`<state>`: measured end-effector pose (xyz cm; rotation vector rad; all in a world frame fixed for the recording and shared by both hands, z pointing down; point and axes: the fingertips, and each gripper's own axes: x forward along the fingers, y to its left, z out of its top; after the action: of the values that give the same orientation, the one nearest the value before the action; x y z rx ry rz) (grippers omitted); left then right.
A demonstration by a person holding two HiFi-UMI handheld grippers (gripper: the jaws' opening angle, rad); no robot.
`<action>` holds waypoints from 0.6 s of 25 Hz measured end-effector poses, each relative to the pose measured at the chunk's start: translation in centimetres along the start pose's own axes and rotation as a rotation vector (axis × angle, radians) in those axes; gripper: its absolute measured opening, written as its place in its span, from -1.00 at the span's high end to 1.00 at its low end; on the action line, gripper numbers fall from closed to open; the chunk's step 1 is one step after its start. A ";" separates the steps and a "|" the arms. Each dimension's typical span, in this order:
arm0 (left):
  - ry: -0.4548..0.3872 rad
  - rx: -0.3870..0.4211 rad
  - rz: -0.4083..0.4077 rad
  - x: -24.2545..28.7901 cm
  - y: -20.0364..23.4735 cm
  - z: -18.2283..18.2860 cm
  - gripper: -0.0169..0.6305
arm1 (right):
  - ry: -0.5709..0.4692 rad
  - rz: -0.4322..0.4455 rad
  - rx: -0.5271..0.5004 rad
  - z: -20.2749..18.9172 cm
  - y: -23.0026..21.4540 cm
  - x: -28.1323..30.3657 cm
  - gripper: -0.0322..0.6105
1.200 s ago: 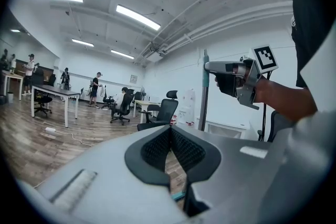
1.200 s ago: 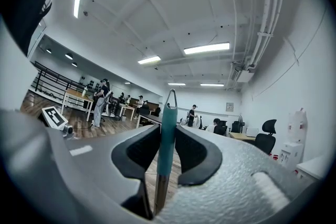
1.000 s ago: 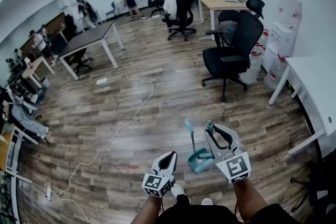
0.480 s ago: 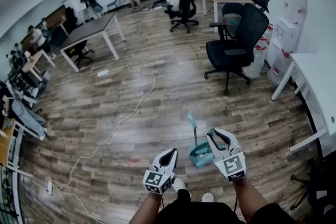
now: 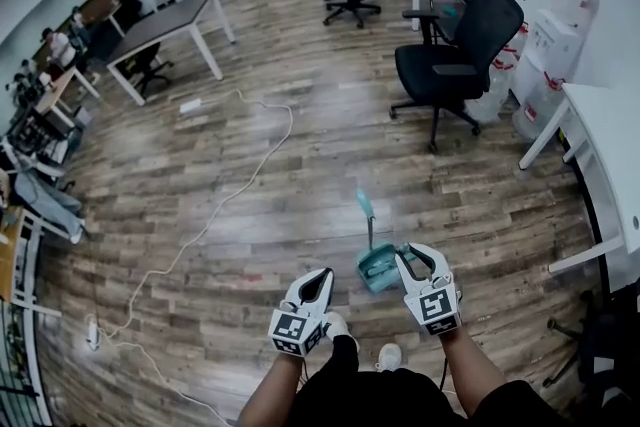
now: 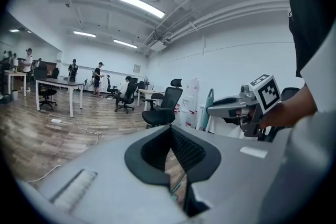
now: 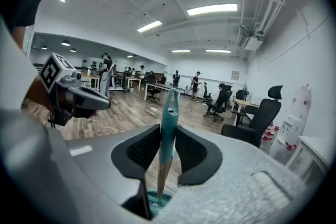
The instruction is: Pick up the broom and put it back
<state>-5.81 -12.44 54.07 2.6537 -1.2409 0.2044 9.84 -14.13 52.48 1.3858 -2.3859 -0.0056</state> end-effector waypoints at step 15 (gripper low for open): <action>0.093 0.001 0.005 -0.2 -0.9 -3.9 0.89 | 0.274 0.061 -0.040 -13.9 1.8 0.4 0.61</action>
<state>-5.36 -10.75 57.73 2.6100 -1.2183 0.3253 12.65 -10.92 65.84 1.2093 -2.1870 0.1426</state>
